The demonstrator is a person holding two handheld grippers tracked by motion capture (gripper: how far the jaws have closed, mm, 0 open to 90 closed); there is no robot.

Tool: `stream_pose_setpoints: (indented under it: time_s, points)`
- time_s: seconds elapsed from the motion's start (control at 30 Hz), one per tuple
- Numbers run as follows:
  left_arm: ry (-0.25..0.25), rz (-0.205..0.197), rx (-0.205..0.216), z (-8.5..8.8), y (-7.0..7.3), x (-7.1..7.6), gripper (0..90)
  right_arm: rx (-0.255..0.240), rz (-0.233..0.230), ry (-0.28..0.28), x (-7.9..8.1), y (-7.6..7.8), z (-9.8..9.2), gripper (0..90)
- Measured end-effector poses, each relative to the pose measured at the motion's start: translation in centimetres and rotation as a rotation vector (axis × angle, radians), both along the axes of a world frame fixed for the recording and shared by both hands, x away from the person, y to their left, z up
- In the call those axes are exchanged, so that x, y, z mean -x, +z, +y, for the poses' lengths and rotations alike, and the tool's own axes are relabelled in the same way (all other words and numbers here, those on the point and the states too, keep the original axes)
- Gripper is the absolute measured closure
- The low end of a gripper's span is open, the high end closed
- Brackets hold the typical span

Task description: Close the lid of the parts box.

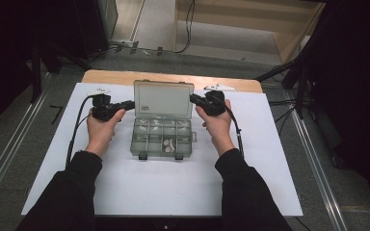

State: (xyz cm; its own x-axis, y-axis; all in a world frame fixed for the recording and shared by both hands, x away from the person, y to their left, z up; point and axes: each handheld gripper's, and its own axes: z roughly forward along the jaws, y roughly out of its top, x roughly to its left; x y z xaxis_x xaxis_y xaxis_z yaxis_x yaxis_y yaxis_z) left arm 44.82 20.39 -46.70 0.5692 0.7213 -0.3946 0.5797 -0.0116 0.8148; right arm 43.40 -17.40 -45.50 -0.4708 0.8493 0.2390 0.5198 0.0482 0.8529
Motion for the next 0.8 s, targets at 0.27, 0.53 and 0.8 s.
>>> stream_pose_setpoints:
  time_s: [0.27, 0.53, 0.8]
  points:
    - [0.004, 0.014, 0.034, 0.3, 0.7, -0.9, 89.6, 0.004, -0.041, 0.014, 0.7, -0.1, -0.1, 81.6]
    - [0.003, 0.059, -0.004, -0.9, 0.6, -2.2, 89.8, 0.007, -0.084, 0.030, 1.3, -0.2, -0.2, 81.6]
    - [-0.003, 0.059, -0.006, -1.2, 0.9, -2.5, 90.0, -0.002, -0.107, 0.051, 1.7, -0.5, -0.5, 81.1]
